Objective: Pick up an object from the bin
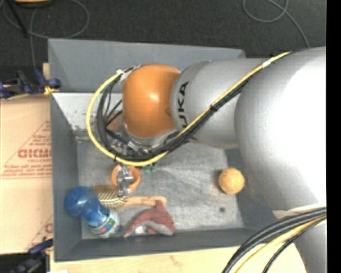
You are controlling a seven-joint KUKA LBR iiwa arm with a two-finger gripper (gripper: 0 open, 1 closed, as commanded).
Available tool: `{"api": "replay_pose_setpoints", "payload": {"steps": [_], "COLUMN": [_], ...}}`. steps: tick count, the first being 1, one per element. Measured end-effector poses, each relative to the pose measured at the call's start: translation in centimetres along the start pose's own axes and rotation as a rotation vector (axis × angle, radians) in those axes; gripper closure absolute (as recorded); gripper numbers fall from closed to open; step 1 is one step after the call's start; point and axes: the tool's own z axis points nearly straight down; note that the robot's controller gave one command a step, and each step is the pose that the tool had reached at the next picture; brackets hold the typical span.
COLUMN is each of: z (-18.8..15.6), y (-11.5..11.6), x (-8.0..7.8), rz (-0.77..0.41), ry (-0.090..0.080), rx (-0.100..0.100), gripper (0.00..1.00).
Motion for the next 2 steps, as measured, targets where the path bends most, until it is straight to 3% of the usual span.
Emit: {"api": "replay_pose_setpoints", "payload": {"steps": [1, 2], "z": [3.66, 3.66], "y": [-3.51, -3.51], "x": [-2.12, -2.13], "rz": [-0.368, -0.367], "ry": [-0.015, -0.015], "rx": [-0.004, -0.004], "gripper": [1.0, 1.0]}}
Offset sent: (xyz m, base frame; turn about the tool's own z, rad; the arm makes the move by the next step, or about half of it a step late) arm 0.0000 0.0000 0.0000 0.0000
